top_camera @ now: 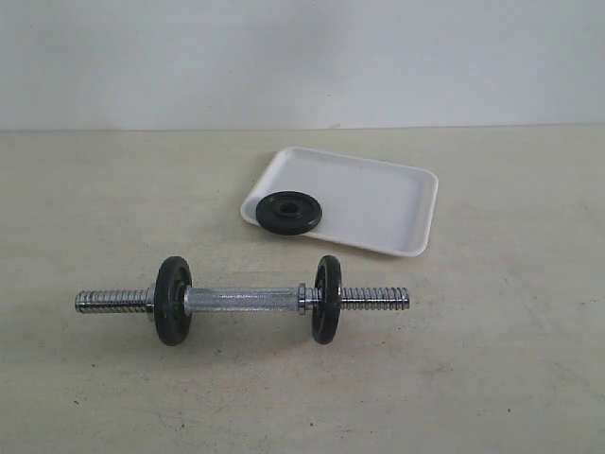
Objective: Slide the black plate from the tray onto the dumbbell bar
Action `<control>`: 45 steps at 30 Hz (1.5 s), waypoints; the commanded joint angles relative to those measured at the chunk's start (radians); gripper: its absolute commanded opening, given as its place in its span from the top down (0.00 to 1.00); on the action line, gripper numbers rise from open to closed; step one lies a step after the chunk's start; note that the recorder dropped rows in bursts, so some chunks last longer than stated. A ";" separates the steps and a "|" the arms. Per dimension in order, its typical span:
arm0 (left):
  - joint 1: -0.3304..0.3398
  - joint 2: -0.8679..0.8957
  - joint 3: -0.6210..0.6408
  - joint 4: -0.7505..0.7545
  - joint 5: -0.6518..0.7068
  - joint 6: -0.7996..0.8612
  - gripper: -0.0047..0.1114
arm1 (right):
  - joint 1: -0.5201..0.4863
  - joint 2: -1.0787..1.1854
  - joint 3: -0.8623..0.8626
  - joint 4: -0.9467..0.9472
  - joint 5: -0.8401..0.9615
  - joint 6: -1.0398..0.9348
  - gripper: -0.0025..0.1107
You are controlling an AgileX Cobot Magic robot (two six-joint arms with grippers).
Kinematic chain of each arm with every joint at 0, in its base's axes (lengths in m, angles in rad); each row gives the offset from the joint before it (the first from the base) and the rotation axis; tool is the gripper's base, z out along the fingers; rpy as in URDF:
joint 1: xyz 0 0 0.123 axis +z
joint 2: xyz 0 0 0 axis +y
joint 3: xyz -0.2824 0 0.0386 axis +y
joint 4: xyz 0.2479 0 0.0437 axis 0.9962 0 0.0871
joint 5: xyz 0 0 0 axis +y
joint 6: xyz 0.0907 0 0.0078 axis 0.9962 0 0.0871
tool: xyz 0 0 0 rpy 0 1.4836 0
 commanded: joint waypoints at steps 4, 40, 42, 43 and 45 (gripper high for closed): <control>0.001 -0.003 -0.069 -0.690 0.224 0.886 0.92 | 0.143 -0.003 -0.067 -0.012 0.007 -0.157 0.98; -0.107 1.020 -0.636 -0.781 0.469 1.532 0.32 | 0.457 0.368 -0.458 -0.012 0.249 -0.845 0.98; -0.184 1.072 -0.689 -0.696 0.427 1.585 0.32 | 0.457 0.368 -0.458 -0.012 0.247 -0.845 0.98; -0.228 1.103 -0.715 -0.644 0.406 1.610 0.32 | 0.457 0.368 -0.458 -0.012 0.247 -0.845 0.98; -0.310 1.163 -0.756 -0.520 0.365 1.622 0.31 | 0.457 0.368 -0.458 -0.012 0.247 -0.845 0.98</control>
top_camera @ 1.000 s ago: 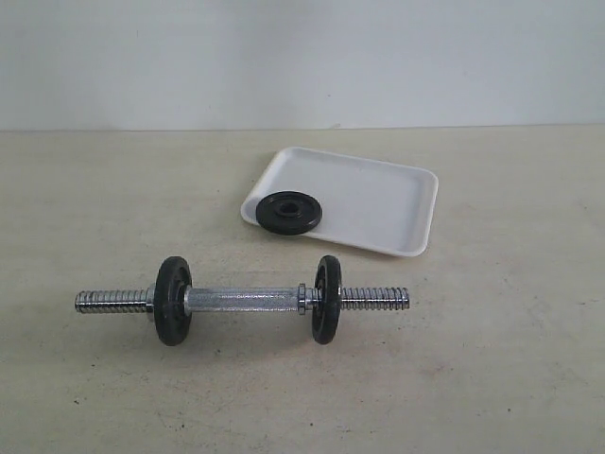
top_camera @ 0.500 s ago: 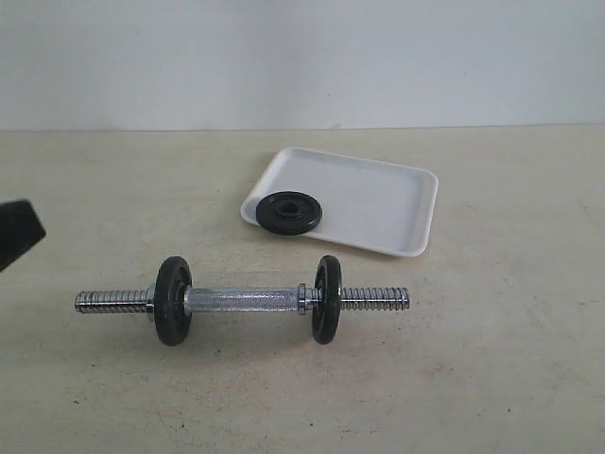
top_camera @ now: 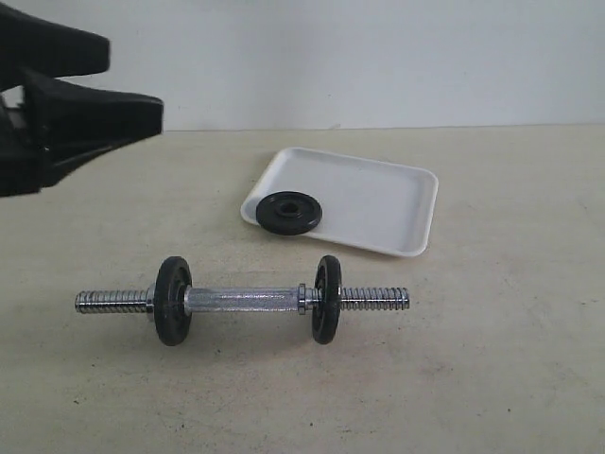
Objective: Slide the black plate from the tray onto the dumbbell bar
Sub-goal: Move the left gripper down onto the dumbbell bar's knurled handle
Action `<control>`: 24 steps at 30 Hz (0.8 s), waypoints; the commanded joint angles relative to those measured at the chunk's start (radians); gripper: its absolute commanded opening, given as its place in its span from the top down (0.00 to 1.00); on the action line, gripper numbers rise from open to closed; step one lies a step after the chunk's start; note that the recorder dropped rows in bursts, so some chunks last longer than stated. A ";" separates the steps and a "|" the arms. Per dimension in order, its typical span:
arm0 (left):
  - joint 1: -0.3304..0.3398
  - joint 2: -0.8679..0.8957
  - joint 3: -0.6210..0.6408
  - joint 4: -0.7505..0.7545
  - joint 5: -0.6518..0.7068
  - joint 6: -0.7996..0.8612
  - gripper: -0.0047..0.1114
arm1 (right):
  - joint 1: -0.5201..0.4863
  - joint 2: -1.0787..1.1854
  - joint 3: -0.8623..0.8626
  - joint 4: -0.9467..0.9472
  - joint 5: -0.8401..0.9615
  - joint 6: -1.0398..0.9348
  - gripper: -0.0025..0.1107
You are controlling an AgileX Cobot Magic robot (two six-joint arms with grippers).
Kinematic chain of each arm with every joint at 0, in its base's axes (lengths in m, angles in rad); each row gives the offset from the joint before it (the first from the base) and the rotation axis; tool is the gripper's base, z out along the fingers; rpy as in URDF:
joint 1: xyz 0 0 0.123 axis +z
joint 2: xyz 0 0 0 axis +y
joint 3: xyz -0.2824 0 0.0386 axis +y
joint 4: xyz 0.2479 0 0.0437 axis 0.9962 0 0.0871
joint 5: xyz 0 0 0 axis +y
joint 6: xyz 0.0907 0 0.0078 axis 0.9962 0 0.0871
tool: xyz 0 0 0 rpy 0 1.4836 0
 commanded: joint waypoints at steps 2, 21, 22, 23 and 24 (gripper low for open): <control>-0.227 0.172 -0.113 0.305 -0.129 0.038 0.31 | 0.003 0.002 -0.007 -0.004 -0.002 -0.030 0.98; -0.443 0.749 -0.284 0.831 -0.400 -0.445 0.31 | 0.003 0.002 -0.007 -0.008 0.130 -0.093 0.98; -0.444 0.760 -0.284 0.864 -0.386 -0.445 0.31 | 0.003 0.002 -0.007 -0.008 0.136 -0.093 0.98; -0.445 0.768 -0.284 0.896 -0.368 -0.455 0.31 | 0.003 0.002 -0.007 -0.008 0.138 -0.093 0.98; -0.445 0.776 -0.284 0.924 -0.358 -0.474 0.31 | 0.003 0.002 -0.007 -0.008 0.143 -0.093 0.98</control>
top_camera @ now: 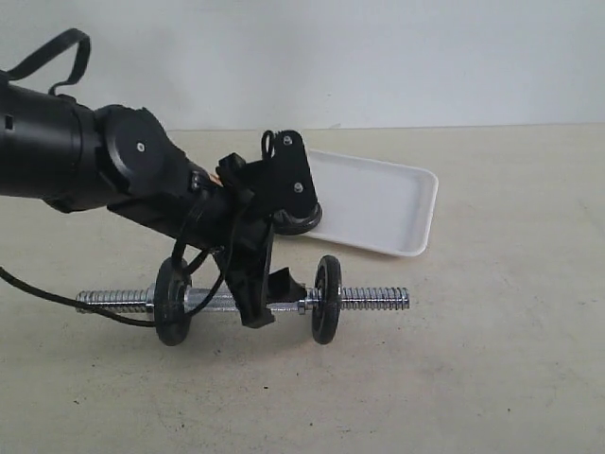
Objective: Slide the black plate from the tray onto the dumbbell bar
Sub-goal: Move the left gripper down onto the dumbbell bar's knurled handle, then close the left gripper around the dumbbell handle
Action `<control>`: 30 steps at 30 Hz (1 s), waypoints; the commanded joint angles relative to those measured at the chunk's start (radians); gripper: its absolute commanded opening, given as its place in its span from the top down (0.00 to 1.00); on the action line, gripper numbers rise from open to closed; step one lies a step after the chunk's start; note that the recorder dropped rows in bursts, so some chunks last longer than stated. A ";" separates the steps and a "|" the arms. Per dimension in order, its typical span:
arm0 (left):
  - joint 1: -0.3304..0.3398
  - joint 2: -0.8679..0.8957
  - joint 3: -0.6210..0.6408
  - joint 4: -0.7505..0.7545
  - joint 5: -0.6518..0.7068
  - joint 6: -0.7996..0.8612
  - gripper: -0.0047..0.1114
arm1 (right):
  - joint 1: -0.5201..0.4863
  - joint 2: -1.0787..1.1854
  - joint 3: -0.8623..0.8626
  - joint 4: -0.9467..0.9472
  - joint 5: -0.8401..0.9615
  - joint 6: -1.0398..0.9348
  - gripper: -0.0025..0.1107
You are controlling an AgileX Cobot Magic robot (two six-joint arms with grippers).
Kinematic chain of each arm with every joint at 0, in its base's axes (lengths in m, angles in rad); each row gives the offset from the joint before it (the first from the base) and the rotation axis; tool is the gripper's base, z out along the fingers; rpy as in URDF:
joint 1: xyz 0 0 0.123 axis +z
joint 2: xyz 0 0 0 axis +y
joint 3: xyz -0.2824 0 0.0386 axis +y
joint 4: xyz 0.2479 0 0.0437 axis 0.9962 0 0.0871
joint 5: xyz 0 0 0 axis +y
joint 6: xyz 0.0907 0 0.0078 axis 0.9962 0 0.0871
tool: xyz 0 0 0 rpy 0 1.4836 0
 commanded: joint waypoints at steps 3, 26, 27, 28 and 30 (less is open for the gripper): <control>-0.011 0.048 -0.007 0.232 0.068 -0.155 0.31 | 0.003 0.002 -0.007 -0.005 0.020 -0.005 0.98; -0.011 0.155 -0.007 0.373 -0.017 -0.286 0.31 | 0.003 0.002 -0.007 -0.005 0.029 -0.003 0.98; -0.011 0.157 -0.007 0.373 -0.024 -0.286 0.31 | 0.003 0.002 -0.007 -0.005 0.029 -0.003 0.98; -0.011 0.163 -0.007 0.373 -0.034 -0.286 0.31 | 0.003 0.002 -0.007 -0.005 0.029 -0.003 0.98; -0.011 0.173 -0.007 0.362 -0.051 -0.286 0.31 | 0.003 0.002 -0.007 -0.005 0.029 -0.003 0.98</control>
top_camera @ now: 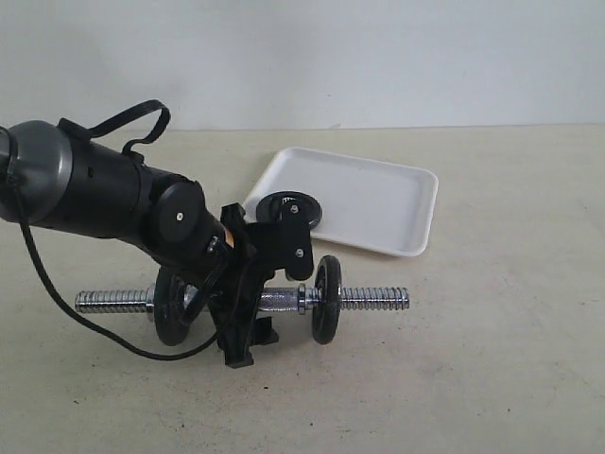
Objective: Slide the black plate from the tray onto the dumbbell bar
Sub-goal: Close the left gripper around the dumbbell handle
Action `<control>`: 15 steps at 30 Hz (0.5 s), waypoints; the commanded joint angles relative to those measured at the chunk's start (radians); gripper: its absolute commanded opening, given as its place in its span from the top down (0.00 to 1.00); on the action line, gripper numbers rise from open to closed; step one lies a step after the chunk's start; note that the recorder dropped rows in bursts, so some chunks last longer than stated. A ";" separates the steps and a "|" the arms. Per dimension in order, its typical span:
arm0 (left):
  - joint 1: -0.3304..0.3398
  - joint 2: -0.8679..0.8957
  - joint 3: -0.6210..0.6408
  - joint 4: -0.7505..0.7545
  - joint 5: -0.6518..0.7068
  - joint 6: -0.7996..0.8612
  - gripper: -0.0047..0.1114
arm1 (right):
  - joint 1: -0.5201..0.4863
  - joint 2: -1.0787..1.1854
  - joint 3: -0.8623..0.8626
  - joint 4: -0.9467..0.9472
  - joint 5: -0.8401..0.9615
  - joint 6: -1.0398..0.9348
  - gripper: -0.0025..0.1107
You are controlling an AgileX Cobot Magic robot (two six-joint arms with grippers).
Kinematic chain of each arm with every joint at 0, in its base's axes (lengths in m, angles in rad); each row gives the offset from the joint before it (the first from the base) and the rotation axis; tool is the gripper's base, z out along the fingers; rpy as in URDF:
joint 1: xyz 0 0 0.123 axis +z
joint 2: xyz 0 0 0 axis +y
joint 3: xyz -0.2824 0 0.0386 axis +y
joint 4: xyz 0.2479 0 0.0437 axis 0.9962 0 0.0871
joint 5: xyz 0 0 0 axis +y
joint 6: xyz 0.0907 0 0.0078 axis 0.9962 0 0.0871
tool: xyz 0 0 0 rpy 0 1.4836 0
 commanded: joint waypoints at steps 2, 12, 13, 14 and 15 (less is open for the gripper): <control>-0.003 0.026 -0.005 -0.032 -0.050 -0.011 0.31 | 0.003 0.002 -0.007 -0.005 0.001 -0.003 0.98; -0.003 0.034 -0.011 -0.070 -0.057 -0.013 0.31 | 0.003 0.002 -0.007 -0.005 -0.003 -0.003 0.98; -0.003 0.034 -0.011 -0.085 -0.057 -0.013 0.31 | 0.003 0.002 -0.007 -0.005 -0.003 -0.003 0.98; -0.003 0.034 -0.011 -0.092 -0.057 -0.013 0.31 | 0.003 0.002 -0.007 -0.005 -0.003 -0.003 0.98; -0.003 0.034 -0.011 -0.095 -0.055 -0.013 0.31 | 0.003 0.002 -0.007 -0.003 -0.002 -0.003 0.98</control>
